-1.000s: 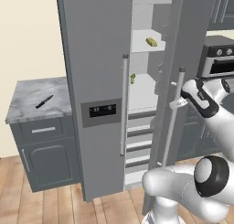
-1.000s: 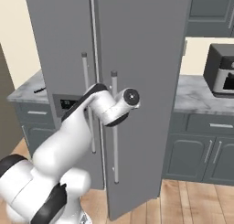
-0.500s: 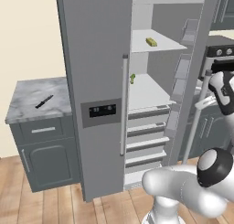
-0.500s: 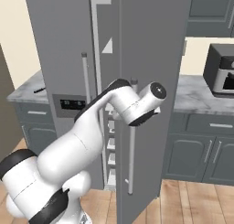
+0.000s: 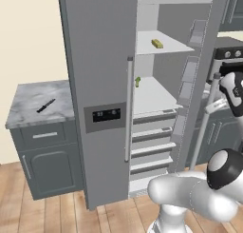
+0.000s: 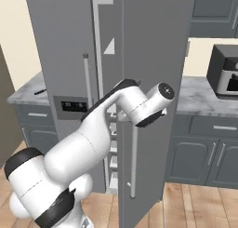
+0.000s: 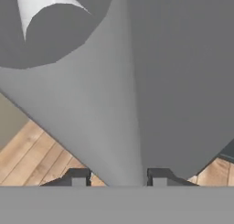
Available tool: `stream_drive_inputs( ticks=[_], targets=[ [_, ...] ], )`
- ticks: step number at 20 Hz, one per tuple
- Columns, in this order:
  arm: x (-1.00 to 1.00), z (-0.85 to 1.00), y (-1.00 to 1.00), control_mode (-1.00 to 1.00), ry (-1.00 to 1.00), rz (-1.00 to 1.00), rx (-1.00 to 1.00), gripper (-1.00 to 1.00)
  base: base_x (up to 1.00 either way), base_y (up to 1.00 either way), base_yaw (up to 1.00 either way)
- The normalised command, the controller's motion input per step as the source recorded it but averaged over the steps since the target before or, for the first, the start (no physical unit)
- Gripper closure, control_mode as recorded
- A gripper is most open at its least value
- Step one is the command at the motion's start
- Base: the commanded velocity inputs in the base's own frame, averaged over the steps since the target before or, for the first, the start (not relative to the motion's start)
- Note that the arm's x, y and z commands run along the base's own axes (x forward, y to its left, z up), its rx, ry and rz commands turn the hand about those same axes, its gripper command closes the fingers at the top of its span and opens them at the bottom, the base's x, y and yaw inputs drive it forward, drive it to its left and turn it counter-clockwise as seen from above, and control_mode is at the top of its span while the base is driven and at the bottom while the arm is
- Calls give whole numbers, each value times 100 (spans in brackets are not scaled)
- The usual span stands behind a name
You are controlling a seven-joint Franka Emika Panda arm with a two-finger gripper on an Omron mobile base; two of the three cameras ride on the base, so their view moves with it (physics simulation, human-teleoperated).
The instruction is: Retrieve the butter from the fridge and place it on a plate on the dining table. Then retrieve the butter knife by the fridge and place it near the plate.
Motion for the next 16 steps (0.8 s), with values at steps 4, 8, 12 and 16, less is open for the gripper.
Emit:
stream_drive_inputs(
  ticks=[4,8,12,16],
  targets=[
    [-56,57,0,-100,6,-17,-14,-100,0,0,0],
    [-74,30,22,-100,0,-27,-31,-100,0,0,0],
    [-16,1,95,-100,0,-14,-53,-100,0,0,0],
    [11,-1,100,-100,9,-10,-55,-100,0,0,0]
  ],
)
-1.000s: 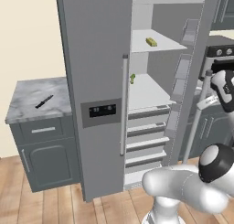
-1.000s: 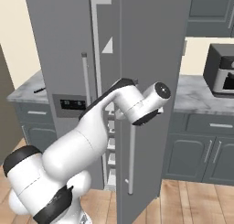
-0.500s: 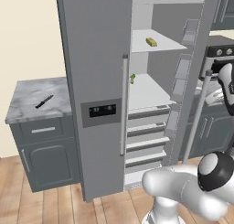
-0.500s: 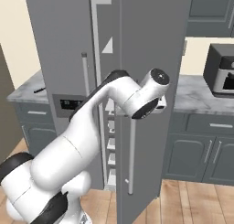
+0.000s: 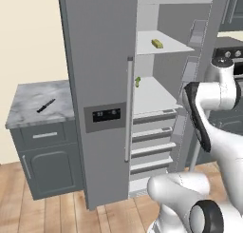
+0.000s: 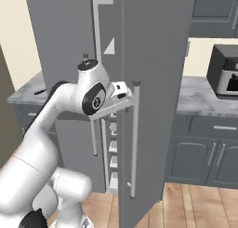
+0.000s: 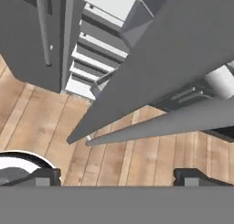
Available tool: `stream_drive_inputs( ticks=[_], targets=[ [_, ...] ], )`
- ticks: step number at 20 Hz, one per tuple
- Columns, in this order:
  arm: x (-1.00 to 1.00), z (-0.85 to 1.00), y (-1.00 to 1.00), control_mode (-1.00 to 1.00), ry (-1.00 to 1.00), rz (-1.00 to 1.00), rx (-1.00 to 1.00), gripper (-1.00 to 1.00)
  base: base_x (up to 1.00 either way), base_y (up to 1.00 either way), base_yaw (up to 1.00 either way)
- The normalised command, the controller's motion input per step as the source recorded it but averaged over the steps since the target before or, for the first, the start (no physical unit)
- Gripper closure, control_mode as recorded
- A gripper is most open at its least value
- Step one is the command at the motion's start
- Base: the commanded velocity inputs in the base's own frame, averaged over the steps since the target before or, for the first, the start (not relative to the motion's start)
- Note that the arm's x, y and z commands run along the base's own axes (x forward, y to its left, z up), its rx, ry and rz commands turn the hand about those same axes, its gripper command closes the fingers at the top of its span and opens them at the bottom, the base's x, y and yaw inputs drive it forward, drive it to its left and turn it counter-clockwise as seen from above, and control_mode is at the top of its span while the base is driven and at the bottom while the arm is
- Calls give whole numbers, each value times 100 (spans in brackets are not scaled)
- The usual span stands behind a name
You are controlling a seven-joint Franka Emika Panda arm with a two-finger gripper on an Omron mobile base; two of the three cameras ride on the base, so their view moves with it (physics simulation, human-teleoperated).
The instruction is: Retrieve the butter from the fridge and place it on a plate on the dining table. Then retrieve the butter knife by the fridge and place it near the plate.
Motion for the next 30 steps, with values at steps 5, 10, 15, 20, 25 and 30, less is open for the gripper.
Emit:
stream_drive_inputs(
  ticks=[5,10,15,20,25,30],
  targets=[
    [51,-5,42,-100,18,-18,-50,-100,0,0,0],
    [92,-1,6,-100,32,-11,-47,-100,0,0,0],
    [71,0,44,-100,33,-6,-28,-100,0,0,0],
    [10,0,-36,-100,39,-12,-15,-100,0,0,0],
    [-35,0,-67,-100,35,-18,-8,-100,0,0,0],
    [-65,22,4,-100,5,-8,-17,-100,0,0,0]
  ],
)
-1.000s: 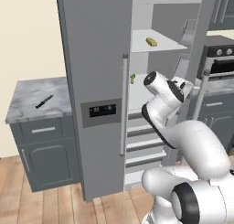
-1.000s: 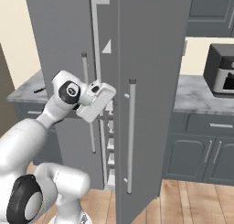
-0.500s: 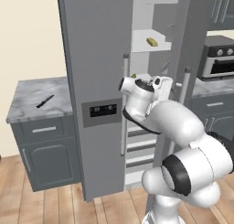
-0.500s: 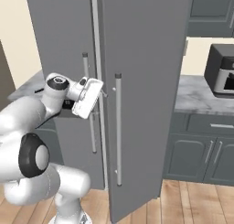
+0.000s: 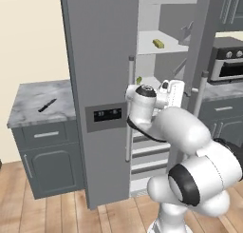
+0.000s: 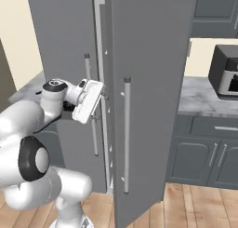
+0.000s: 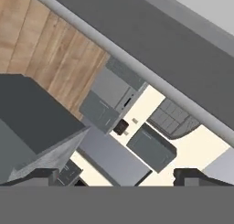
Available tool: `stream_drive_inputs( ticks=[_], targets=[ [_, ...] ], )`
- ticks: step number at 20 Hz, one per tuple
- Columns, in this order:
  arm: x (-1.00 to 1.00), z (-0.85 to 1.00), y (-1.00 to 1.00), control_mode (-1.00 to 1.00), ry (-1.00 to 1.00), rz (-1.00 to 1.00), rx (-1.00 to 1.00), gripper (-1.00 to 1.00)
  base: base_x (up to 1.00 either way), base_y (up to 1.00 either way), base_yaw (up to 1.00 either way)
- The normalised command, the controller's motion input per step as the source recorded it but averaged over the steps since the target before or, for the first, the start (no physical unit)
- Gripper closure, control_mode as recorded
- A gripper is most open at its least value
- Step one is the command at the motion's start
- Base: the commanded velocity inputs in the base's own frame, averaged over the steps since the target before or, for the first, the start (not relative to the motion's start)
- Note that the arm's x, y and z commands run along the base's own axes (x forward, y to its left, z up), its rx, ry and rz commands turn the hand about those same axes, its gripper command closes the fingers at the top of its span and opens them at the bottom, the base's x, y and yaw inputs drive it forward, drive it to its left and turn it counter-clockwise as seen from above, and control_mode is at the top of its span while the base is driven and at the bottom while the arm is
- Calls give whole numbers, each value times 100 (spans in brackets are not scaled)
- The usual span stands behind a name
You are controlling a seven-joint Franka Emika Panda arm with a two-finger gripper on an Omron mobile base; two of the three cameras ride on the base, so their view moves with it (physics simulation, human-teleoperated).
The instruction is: Retrieve the butter from the fridge and place it on a plate on the dining table. Then retrieve the butter knife by the fridge and place it near the plate.
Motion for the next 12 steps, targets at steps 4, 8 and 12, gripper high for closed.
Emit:
stream_drive_inputs(
  ticks=[4,8,12],
  targets=[
    [-83,69,63,-100,-9,0,-23,-100,0,0,0],
    [14,30,29,-100,8,0,-7,-100,0,0,0],
    [88,-4,5,-100,15,0,0,-100,0,0,0]
  ],
)
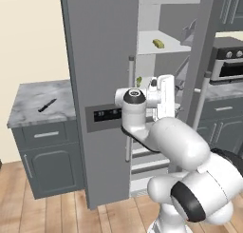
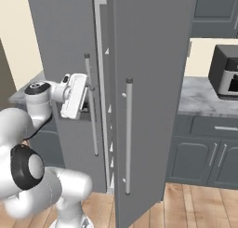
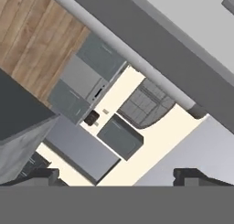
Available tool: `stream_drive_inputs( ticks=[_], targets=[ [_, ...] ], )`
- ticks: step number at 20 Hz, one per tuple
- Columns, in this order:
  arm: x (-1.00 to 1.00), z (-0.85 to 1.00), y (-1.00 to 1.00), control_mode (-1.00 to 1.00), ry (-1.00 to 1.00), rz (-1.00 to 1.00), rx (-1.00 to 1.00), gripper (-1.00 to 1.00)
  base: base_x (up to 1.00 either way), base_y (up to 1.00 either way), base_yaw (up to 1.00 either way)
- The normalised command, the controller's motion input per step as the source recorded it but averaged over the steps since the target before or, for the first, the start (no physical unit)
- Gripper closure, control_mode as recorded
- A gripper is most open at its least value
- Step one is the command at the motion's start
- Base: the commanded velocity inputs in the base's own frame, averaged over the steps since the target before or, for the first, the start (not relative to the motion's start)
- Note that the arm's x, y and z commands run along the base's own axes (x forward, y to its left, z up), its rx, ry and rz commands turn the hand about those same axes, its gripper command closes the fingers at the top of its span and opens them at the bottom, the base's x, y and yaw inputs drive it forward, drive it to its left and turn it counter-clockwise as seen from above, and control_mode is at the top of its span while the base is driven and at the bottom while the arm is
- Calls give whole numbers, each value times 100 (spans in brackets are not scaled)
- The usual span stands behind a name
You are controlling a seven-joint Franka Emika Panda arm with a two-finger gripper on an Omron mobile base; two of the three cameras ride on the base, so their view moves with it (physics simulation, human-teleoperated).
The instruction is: Retrieve the butter from the fridge and place it on a plate on the dining table. Then retrieve the butter knife by the fridge and place it near the plate.
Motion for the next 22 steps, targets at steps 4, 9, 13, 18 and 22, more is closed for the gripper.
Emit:
stream_drive_inputs(
  ticks=[4,9,13,18,22],
  targets=[
    [84,-4,1,-100,3,-5,1,-100,0,0,0],
    [37,-1,-7,-100,0,-4,7,-100,0,0,0],
    [43,-14,-7,-100,0,0,8,-100,0,0,0],
    [44,-15,0,-100,0,0,2,-100,0,0,0],
    [29,-2,-23,-100,0,1,6,-100,0,0,0]
  ],
)
